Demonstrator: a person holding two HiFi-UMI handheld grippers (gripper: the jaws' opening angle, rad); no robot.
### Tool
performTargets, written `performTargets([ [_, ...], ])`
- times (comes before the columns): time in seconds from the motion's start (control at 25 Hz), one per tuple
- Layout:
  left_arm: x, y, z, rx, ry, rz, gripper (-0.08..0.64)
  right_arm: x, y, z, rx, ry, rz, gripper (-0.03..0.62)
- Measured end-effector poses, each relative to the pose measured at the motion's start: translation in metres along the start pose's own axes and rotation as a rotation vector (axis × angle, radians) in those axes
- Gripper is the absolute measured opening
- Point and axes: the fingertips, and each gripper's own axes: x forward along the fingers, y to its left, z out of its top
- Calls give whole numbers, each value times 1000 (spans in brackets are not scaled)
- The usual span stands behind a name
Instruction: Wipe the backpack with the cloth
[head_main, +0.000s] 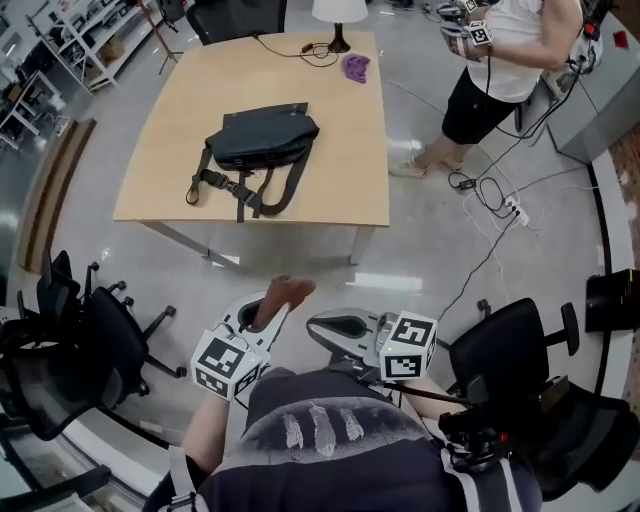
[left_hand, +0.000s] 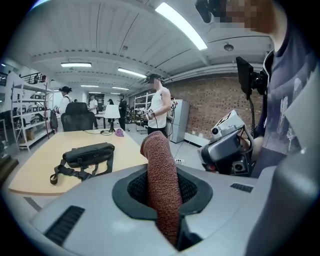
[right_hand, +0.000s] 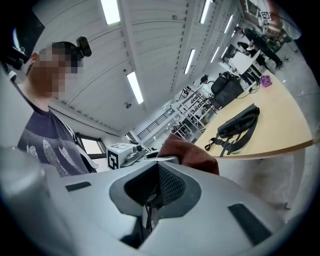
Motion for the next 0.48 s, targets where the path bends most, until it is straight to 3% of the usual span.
performTargets([
  [0.24,28,50,7,-16,44,37,57,4,-32,27,-31,25,-10,2],
  [0.48,96,130,27,-57,45,-35,57,25,-93,58,-62,65,-129,2],
])
